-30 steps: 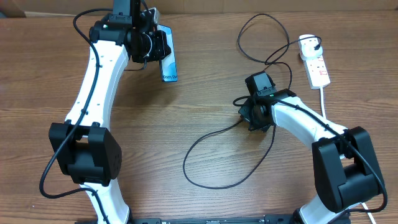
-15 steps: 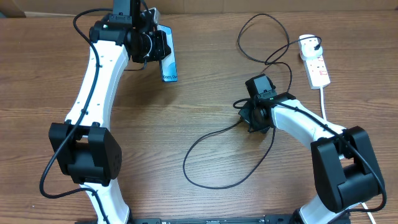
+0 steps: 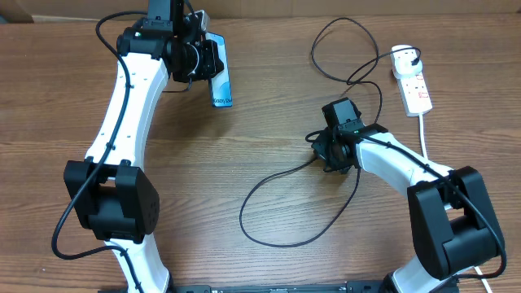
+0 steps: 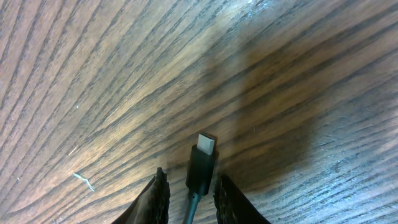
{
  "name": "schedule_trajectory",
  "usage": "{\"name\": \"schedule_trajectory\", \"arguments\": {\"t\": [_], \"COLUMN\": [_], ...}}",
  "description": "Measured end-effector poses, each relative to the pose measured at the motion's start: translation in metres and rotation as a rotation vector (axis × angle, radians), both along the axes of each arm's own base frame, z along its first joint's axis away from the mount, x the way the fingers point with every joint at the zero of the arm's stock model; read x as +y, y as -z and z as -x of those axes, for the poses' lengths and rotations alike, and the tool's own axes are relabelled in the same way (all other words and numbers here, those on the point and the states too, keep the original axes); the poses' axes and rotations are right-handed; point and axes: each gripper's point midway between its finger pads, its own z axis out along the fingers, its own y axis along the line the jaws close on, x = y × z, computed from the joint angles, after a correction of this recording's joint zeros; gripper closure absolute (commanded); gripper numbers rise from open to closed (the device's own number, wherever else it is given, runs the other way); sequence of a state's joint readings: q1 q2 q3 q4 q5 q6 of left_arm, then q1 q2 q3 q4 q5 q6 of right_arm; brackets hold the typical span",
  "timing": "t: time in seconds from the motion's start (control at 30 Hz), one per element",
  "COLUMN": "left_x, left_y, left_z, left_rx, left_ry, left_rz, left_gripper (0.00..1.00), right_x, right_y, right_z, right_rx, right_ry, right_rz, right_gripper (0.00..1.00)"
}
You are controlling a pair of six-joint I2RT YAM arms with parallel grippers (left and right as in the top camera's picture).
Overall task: Plug charger to phone and switch on socket
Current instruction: 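Lower the right gripper and close it on the cable plug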
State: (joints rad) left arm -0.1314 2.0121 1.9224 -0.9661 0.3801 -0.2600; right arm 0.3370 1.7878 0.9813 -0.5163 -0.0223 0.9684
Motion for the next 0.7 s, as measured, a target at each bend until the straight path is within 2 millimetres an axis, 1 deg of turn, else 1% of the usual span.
{"name": "schedule_trajectory", "arguments": {"t": [0.07,0.13,0.7], "left_x": [0.0,0.0,0.0001], "left_y": [0.0,0.0,0.0003], "left_z": [0.0,0.0001,0.0005], "left_rx": [0.0,0.0,0.002], "left_ry": [0.0,0.0,0.0], "left_rz": [0.0,0.0,0.0], "left_gripper": [0.96,0.96,0.96], "right_x": [-0.0001,-0.0001,0.0009], "right_y": [-0.0001,0.0,0.001], "right_z": [0.0001,0.0001,0.0008], "right_rx": [0.0,0.0,-0.017], "right_ry": [0.0,0.0,0.005], "right_rz": [0.0,0.0,-0.015], "right_gripper": [0.77,0.81,0.81]}}
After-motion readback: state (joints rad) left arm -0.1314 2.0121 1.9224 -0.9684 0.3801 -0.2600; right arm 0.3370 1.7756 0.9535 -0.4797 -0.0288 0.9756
